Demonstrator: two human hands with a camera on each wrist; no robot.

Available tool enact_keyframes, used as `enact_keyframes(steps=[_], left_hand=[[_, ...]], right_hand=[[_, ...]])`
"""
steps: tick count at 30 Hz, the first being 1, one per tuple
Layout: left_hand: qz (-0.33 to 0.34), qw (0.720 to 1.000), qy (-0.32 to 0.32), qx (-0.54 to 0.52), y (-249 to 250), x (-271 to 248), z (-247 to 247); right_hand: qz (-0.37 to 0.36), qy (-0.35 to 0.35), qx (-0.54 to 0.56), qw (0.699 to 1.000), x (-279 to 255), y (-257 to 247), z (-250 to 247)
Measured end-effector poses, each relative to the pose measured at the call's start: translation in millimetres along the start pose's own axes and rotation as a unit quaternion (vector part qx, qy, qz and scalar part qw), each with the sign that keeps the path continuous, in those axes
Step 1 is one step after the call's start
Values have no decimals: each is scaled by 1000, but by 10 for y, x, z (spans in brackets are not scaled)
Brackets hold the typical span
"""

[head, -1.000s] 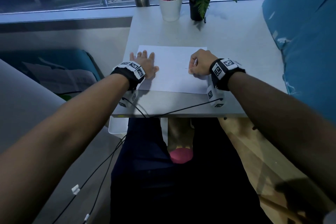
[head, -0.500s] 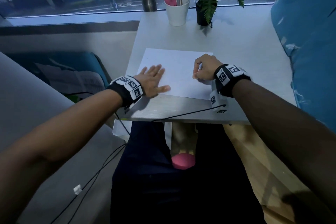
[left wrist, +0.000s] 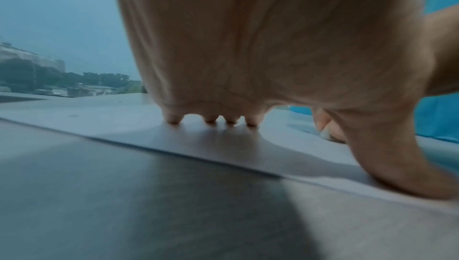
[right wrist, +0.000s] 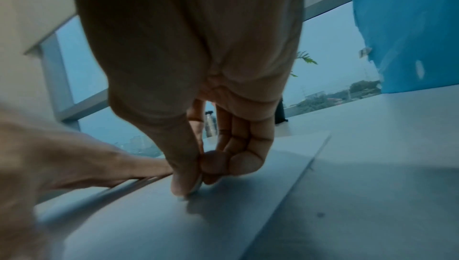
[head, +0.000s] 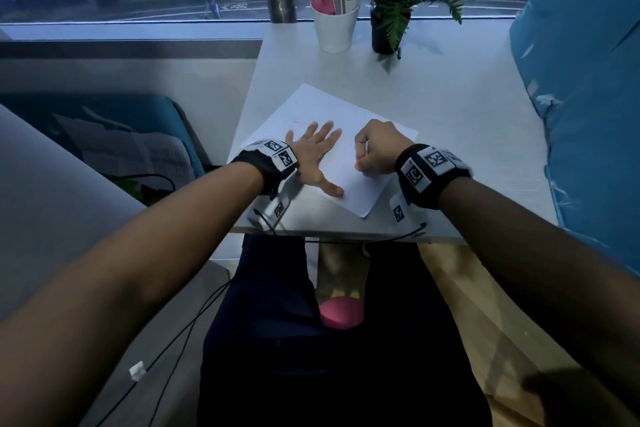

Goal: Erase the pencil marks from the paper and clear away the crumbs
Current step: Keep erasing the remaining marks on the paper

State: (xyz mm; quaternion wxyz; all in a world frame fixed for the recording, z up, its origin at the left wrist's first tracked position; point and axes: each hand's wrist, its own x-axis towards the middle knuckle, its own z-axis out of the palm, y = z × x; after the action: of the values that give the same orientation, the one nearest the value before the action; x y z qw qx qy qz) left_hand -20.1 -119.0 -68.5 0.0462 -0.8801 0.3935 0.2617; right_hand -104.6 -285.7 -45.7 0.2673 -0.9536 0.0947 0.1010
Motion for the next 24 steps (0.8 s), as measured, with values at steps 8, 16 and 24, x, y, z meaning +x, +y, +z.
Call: enact_keyframes(steps=[8,16,24], left_hand=[[-3,1000,-1,-18,-68,55,14],[-7,1000,-3,-20,-84,115,43],[-2,1000,-3,-20,-99,101,36]], right_hand=[[-15,72,19,997,364,-79,-136],[-46,45,11,998,377,-40,-158],[-83,7,3,997,319,-61,-162]])
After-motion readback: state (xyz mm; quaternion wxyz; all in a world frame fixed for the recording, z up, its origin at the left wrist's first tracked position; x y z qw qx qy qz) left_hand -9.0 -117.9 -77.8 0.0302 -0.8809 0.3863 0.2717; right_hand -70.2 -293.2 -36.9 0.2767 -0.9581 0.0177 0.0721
